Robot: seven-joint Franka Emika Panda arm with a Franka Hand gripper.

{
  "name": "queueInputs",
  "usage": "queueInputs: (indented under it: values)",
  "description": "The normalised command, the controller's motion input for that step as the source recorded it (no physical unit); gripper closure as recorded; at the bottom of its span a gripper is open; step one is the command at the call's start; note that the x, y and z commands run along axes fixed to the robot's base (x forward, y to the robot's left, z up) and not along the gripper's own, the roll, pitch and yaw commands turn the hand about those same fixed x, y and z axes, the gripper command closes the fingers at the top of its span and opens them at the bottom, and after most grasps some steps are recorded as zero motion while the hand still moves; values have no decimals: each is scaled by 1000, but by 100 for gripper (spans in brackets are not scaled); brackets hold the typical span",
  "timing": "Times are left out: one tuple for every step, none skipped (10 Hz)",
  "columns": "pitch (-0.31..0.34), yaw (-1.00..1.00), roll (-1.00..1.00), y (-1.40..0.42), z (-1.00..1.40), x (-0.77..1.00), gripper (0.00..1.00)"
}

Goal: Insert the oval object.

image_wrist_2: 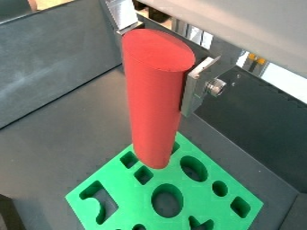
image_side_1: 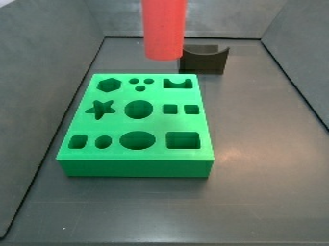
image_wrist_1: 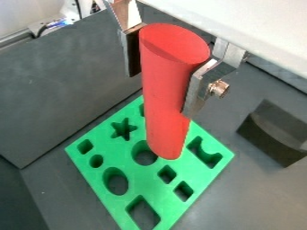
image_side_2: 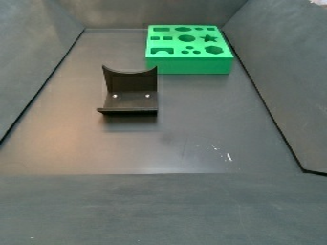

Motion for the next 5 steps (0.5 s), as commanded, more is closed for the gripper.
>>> queueInputs:
  values:
    - [-213,0,-9,-694,-780,-286,100]
    - [-211,26,-10,-680,-780,-257,100]
    - [-193,20,0,-649,-820,-280,100]
    - [-181,20,0,-611,-846,-286,100]
    - [-186,66,0,-463,-837,-283,100]
